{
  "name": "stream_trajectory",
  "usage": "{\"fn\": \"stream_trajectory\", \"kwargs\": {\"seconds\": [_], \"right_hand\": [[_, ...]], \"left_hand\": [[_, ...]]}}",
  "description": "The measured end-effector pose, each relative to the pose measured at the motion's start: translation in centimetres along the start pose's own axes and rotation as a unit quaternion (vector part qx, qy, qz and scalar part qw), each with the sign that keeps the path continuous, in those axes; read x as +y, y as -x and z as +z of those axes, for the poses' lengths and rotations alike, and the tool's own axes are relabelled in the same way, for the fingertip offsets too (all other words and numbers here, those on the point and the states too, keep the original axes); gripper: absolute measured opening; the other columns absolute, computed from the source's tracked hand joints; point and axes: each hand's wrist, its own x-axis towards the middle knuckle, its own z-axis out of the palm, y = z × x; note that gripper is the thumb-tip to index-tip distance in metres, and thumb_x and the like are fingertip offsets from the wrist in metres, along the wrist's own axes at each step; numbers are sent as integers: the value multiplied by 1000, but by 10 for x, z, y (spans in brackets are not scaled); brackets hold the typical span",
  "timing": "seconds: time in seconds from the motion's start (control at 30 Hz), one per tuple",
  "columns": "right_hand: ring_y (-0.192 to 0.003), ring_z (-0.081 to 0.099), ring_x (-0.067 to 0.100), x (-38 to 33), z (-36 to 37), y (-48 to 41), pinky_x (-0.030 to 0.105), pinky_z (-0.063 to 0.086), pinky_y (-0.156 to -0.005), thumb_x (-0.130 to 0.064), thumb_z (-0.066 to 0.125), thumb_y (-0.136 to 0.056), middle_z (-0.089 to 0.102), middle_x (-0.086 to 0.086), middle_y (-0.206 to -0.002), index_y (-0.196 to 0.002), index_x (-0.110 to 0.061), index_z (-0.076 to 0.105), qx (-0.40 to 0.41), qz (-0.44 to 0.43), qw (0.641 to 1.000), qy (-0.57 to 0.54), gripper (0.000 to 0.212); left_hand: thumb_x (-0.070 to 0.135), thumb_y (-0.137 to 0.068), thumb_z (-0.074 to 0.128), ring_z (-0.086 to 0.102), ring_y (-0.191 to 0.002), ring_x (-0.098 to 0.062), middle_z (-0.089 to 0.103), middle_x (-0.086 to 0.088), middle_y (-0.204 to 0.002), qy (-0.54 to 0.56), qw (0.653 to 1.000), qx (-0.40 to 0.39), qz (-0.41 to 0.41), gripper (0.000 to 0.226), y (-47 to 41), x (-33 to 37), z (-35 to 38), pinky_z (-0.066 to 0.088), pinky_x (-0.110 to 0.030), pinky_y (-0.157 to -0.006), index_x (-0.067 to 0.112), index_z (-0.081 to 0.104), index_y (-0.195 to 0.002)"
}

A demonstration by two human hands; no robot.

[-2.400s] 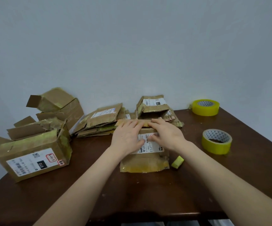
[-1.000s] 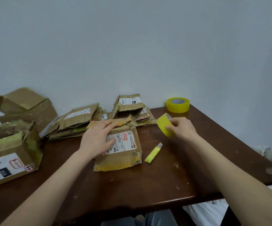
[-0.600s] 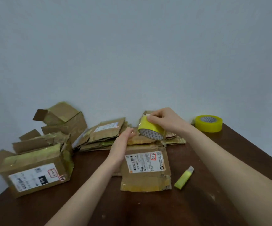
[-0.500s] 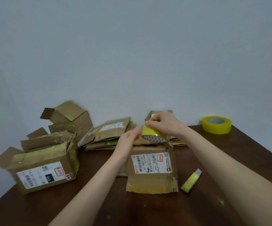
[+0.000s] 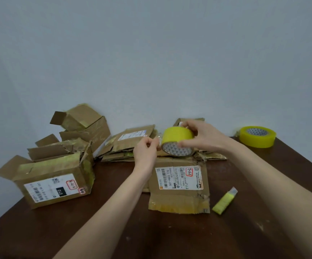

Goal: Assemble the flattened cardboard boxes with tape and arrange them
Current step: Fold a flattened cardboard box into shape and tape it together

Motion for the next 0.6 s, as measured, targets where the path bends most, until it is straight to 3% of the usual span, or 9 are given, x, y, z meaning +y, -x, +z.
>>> {"fn": "stream_trajectory", "kwargs": {"seconds": [0.07,0.17,0.27,0.37,0.47,0.6], "right_hand": [[-88,62,10,-10,-3,-5,24,48,-75,-36,77,-76,67,-6,-97,-104,-24,66,45,-14,999,-5,33],[-98,61,13,-16,0,-12,30,49,-86,-40,72,-80,67,-5,-104,-108,-22,69,47,-22,998,22,33],[-108,59,14,-18,1,-18,32,49,-92,-50,70,-79,66,-8,-110,-113,-25,69,38,-20,997,56,42],[-121,53,14,-11,-3,-24,36,45,-101,-64,70,-70,61,-9,-128,-120,-35,66,17,14,989,146,57],[-115,55,15,-1,-5,-27,39,47,-99,-68,70,-63,61,-6,-126,-115,-33,67,16,36,995,93,63],[-103,57,12,12,-4,-26,32,46,-85,-52,75,-73,61,-5,-110,-106,-28,61,32,74,995,-56,43]], "left_hand": [[20,-93,55,62,-79,-20,59,4,-66,12,1000,13,-11,31,1,3,1,47,-36,-74,14,50,-63],[19,-92,54,64,-93,-27,61,1,-71,15,1000,23,-11,32,2,1,2,50,-45,-88,14,48,-62],[15,-94,50,61,-79,-21,57,-2,-71,38,998,45,-29,31,4,-1,-1,50,-48,-89,13,44,-64],[10,-95,49,59,-71,-13,52,0,-69,115,988,61,-76,30,-1,-6,-7,53,-44,-90,12,40,-66],[12,-96,50,61,-71,-9,54,-1,-71,137,986,50,-87,28,-4,-7,-8,54,-38,-89,9,43,-69],[14,-97,49,64,-70,-14,56,-4,-77,197,971,43,-130,26,-10,-8,-11,54,-37,-89,9,44,-72]]}}
